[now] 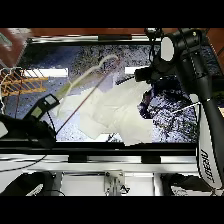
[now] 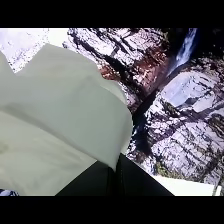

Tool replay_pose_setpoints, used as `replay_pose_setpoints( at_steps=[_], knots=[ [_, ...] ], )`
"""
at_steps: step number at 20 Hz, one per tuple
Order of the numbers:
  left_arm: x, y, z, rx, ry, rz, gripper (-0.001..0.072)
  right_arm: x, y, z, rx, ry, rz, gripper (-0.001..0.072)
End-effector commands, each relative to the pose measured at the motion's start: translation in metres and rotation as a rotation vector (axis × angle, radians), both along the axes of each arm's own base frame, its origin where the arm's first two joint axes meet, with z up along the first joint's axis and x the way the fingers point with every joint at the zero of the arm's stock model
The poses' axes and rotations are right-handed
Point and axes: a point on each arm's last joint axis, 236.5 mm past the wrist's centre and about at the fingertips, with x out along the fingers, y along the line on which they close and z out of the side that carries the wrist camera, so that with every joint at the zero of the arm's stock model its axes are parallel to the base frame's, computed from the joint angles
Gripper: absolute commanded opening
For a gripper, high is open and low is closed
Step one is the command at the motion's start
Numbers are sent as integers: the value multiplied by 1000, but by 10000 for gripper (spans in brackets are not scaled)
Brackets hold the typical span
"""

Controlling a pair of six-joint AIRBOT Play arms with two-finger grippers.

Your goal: Fold the shirts.

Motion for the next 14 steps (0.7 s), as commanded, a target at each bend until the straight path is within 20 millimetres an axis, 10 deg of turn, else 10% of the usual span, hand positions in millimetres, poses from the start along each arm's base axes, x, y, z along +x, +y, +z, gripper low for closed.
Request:
replay_pose_setpoints(
  at_steps=[1,4,14],
  knots=[
    [-38,-8,-2,-8,4,-121,44,0,-4,0,-8,1,-5,68],
    [-54,-6,-8,30,31,-189,44,-3,3,-1,17,16,6,69],
    [-12,-17,-70,89,-9,-200,44,-29,37,-3,-21,49,119,68]
  ],
)
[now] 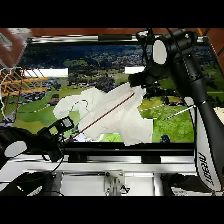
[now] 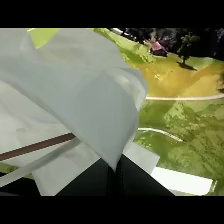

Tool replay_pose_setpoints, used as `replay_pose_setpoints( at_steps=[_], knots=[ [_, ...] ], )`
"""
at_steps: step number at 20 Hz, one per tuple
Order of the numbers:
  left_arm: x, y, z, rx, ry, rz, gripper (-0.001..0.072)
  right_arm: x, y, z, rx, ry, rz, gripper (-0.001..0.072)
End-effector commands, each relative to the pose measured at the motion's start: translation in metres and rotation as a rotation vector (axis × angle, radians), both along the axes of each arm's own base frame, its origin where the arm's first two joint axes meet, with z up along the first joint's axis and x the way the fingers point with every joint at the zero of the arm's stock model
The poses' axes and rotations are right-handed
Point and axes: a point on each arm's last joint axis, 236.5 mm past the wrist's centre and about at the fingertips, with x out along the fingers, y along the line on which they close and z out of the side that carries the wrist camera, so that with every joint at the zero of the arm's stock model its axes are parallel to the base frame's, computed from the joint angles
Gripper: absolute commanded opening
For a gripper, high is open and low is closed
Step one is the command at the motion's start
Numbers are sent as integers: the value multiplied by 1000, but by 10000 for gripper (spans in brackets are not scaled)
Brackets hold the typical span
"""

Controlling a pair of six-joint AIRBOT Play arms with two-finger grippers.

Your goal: Fold the shirts.

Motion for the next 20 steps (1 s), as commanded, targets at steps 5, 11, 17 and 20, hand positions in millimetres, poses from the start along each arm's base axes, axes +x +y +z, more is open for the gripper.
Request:
replay_pose_setpoints(
  at_steps=[5,11,17,20],
  knots=[
    [46,-28,-30,-15,-62,-22,44,-7,37,41,27,-123,132,68],
    [77,-49,-17,-54,-98,10,44,-49,93,60,54,-138,317,68],
    [42,-34,-20,-20,55,66,44,-52,64,92,-68,-264,266,68],
    [33,-28,2,-55,24,106,44,-50,49,103,-77,-293,236,68]
  ],
)
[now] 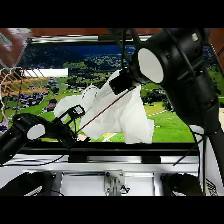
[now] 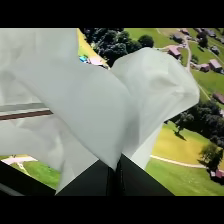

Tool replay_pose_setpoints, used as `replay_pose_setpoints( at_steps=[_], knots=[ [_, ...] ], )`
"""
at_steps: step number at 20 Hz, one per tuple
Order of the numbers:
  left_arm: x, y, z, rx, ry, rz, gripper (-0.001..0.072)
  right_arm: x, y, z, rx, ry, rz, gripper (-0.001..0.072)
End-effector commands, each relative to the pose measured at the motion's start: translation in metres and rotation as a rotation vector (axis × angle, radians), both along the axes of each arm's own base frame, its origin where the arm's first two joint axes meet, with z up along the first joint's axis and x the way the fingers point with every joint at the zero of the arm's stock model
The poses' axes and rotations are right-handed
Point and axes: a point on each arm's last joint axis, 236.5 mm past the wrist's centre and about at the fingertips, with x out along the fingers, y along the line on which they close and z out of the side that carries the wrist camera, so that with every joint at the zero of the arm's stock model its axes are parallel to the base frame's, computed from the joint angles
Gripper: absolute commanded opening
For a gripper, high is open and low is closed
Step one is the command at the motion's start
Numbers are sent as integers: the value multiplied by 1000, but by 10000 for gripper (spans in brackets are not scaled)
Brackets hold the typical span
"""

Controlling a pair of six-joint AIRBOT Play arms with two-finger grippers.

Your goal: Fold the shirts.

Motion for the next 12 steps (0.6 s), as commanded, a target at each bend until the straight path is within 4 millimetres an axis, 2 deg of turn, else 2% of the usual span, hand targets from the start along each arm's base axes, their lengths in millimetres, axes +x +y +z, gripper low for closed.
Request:
replay_pose_setpoints(
  at_steps=[1,4,7,10,12],
  knots=[
    [-20,10,18,-16,22,45,44,2,-17,12,-31,-45,-34,68],
    [-23,12,28,-42,-2,70,44,-1,-8,9,-11,-27,-10,69],
    [-15,6,20,-44,9,87,44,-8,3,6,25,5,28,68],
    [1,-26,7,-135,34,107,43,-20,24,3,91,50,89,69],
    [14,-48,4,-216,27,135,44,-28,30,1,114,85,106,68]
  ],
)
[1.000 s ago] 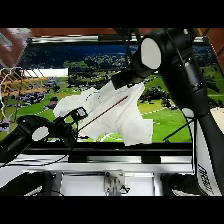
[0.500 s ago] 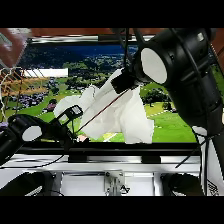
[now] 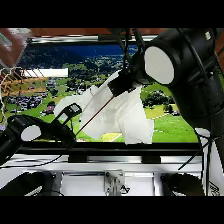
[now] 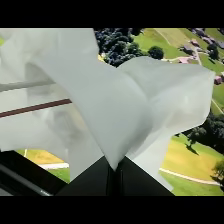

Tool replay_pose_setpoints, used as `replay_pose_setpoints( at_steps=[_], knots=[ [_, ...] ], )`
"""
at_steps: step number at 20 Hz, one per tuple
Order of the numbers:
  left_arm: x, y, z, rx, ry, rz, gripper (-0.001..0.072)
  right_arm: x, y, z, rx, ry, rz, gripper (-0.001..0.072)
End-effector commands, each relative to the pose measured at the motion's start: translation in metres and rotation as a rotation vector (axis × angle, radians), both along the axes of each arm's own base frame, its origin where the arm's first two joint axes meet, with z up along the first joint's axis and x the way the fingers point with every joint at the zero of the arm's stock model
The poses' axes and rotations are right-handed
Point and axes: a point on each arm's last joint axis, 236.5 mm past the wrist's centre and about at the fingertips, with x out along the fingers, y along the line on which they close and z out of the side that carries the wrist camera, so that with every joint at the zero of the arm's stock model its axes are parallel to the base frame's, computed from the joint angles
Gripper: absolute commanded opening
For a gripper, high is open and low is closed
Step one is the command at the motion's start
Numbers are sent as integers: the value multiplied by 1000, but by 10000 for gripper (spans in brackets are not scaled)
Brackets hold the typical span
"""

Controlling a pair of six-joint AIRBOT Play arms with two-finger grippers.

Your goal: Fold the shirts.

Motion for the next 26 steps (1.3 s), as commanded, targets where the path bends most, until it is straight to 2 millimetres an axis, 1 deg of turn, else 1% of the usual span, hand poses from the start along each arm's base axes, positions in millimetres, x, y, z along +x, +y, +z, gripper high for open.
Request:
replay_pose_setpoints(
  at_steps=[1,2,4,6,8,10,12,13,14,15,16,17,19,20,21,22,23,24,25,26],
  knots=[
    [25,-39,0,-153,-31,57,44,-17,17,-4,59,68,49,68],
    [31,-48,4,-196,-47,73,44,-18,19,-4,68,76,51,68],
    [36,-60,12,-256,-54,87,44,-20,24,-4,84,83,62,68],
    [33,-70,15,-281,-52,38,44,-25,39,-8,117,109,101,68],
    [32,-72,14,-269,-56,-3,44,-27,48,-18,120,149,120,68],
    [37,-71,18,-269,-74,-8,44,-23,46,-31,83,170,104,69],
    [42,-67,25,-266,-82,-4,44,-14,34,-39,33,157,56,73],
    [43,-62,27,-252,-86,-8,44,-10,28,-38,15,141,36,190],
    [44,-56,27,-233,-81,-14,44,-7,20,-36,-4,126,10,521],
    [43,-50,26,-215,-73,-23,44,-4,9,-32,-22,106,-25,615],
    [42,-44,24,-196,-63,-36,44,1,-4,-23,-39,68,-63,615],
    [41,-38,21,-178,-52,-41,44,8,-21,-9,-58,2,-111,615],
    [37,-28,18,-149,-34,-72,44,26,-64,24,-61,-118,-218,612],
    [35,-22,15,-127,-27,-94,44,35,-88,34,-45,-144,-268,577],
    [33,-15,12,-95,-24,-110,44,47,-118,40,-36,-155,-323,545],
    [33,-9,9,-65,-26,-128,44,58,-147,39,-30,-142,-364,545],
    [34,-5,8,-45,-35,-148,43,67,-167,33,-18,-111,-368,545],
    [35,-5,8,-41,-45,-162,44,74,-184,24,-17,-74,-331,545],
    [36,-6,8,-42,-52,-162,43,78,-190,16,-55,-53,-200,545],
    [38,-6,8,-45,-59,-160,44,81,-187,10,-124,-61,7,545]
  ],
)
